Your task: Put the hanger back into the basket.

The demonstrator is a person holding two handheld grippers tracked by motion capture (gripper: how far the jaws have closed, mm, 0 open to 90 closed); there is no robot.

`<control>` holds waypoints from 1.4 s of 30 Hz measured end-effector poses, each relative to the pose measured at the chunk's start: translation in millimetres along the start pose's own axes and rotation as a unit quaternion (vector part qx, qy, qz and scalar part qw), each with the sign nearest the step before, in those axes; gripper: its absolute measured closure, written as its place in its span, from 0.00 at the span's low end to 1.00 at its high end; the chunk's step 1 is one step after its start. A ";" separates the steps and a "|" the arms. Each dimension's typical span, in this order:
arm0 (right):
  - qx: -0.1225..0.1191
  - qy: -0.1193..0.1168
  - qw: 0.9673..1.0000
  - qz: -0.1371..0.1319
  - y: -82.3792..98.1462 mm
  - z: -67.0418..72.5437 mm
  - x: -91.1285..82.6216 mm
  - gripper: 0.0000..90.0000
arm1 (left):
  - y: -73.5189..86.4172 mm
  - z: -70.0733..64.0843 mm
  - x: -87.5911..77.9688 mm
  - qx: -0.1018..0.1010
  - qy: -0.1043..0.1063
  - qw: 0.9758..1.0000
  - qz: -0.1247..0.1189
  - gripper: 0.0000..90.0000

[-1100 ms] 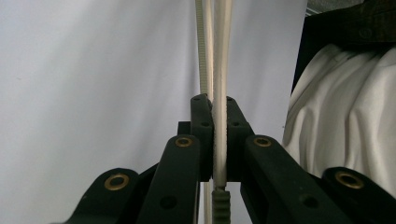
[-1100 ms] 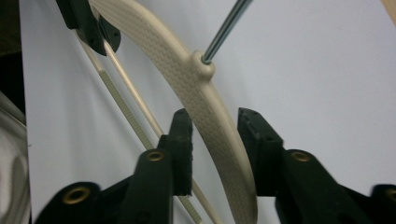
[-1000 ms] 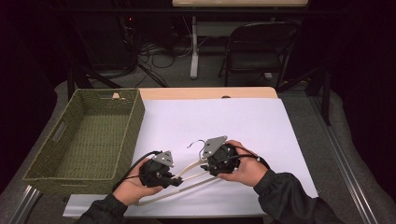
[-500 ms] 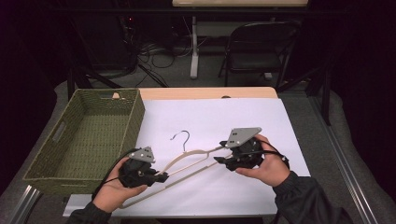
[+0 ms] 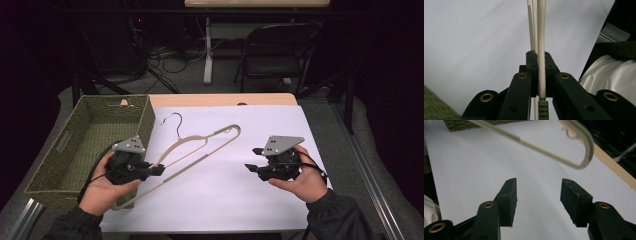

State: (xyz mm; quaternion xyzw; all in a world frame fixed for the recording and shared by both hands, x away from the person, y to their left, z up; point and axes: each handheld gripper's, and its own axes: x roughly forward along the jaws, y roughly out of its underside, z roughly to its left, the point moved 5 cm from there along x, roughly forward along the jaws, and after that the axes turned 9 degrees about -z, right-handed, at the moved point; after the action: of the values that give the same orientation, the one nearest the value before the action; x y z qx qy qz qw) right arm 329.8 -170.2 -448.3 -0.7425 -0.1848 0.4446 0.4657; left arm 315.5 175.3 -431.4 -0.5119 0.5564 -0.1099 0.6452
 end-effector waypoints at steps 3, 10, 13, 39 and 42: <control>0.012 0.008 1.000 0.010 11.0 -6.7 0.5 0.52 | -12.5 10.2 -18.0 -0.002 -0.018 1.000 -0.006 0.97; 0.026 0.019 0.999 0.016 21.8 -13.9 1.1 0.52 | -26.4 25.9 -48.3 -0.001 -0.051 0.999 -0.016 0.97; 0.031 0.020 0.999 0.015 26.3 -15.0 2.5 0.52 | -31.2 39.7 -67.3 -0.010 -0.070 0.997 -0.030 0.97; 0.056 0.028 0.998 0.022 41.2 -20.2 6.2 0.52 | 36.0 160.2 -140.2 -0.100 -0.167 0.979 -0.057 0.97; 0.056 0.028 0.998 0.027 43.0 -20.3 7.8 0.52 | 43.7 165.4 -139.5 -0.099 -0.167 0.980 -0.054 0.97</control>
State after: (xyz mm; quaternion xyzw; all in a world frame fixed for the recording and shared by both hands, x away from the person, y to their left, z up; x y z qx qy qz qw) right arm 344.9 -196.9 -485.4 -0.7323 -0.1265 0.4457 0.4991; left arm 384.4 383.3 -404.8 -0.6136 0.4204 -0.0025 0.6684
